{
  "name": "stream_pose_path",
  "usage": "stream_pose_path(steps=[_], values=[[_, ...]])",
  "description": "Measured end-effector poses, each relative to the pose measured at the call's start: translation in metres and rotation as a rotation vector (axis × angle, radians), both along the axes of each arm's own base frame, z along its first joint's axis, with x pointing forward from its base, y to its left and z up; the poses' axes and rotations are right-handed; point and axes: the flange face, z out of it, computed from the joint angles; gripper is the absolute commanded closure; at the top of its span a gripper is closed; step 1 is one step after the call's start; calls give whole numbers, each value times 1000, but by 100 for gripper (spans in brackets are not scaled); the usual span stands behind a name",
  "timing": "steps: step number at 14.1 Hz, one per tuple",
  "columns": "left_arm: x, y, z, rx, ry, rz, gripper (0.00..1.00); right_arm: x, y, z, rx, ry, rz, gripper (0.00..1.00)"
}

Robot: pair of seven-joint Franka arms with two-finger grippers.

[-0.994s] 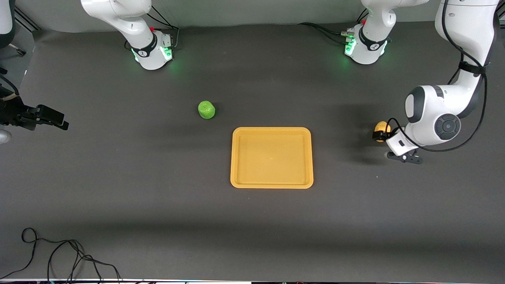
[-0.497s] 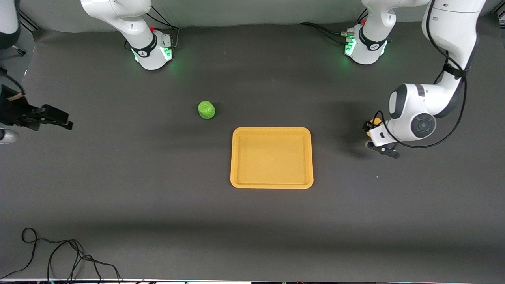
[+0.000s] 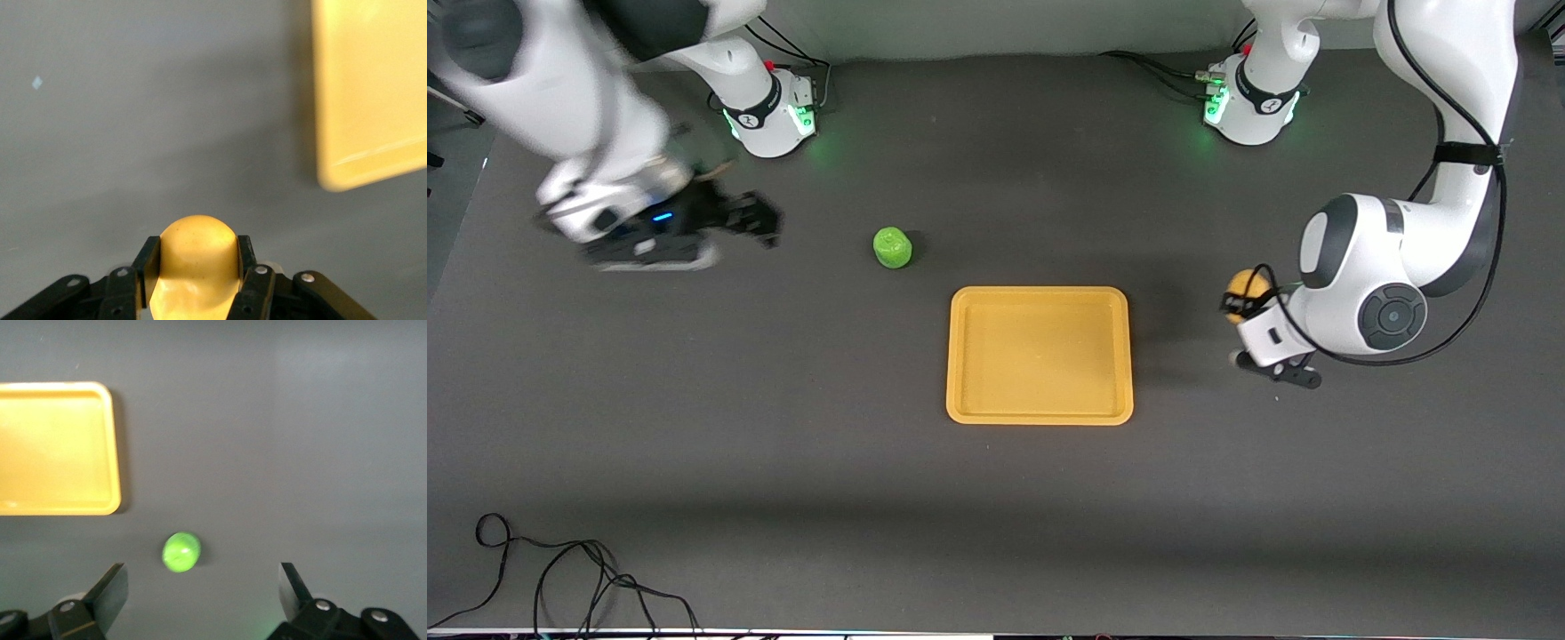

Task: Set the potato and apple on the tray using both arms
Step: 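Carry the potato onto the tray while the right gripper reaches the apple, then release the potato on the tray while the right gripper lowers over the apple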

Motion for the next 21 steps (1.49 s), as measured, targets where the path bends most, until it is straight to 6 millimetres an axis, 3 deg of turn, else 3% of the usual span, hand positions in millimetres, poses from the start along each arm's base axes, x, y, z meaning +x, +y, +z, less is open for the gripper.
stream_pose_path(steps=[1, 2, 3, 5, 6, 7, 9, 11, 12, 13, 14, 17, 19, 20, 21], values=[[8, -27, -4, -12, -16, 57, 100, -23, 24, -10, -4, 3, 3, 0], [15, -55, -21, -15, -50, 116, 100, -44, 41, -20, -13, 6, 10, 0], [19, -81, -45, -14, -88, 172, 99, -63, 51, -28, -22, 4, 17, 0], [16, -117, -97, -7, -107, 214, 100, -96, 52, -43, -27, 4, 28, 0], [15, -125, -107, -6, -102, 224, 100, -110, 47, -48, -26, 5, 28, 0], [17, -128, -104, -15, -101, 243, 100, -125, 43, -53, -27, 7, 23, 0], [19, -131, -100, -32, -97, 268, 100, -151, 55, -65, -19, -10, 22, 0], [20, -133, -97, -41, -97, 277, 99, -163, 65, -95, -16, -45, 32, 0], [20, -134, -97, -41, -96, 278, 84, -164, 64, -114, -15, -52, 33, 0], [18, -136, -98, -40, -92, 277, 34, -163, 63, -134, -16, -53, 32, 0], [16, -141, -101, -40, -87, 271, 4, -160, 64, -155, -18, -53, 30, 0], [7, -155, -110, -32, -73, 258, 1, -153, 68, -216, -25, -49, 26, 0], [10, -157, -103, -36, -84, 258, 1, -151, 68, -249, -38, -38, 25, 0], [17, -156, -83, -42, -98, 255, 0, -152, 68, -264, -44, -33, 25, 0], [25, -152, -46, -53, -113, 253, 0, -152, 67, -277, -50, -28, 25, 0]])
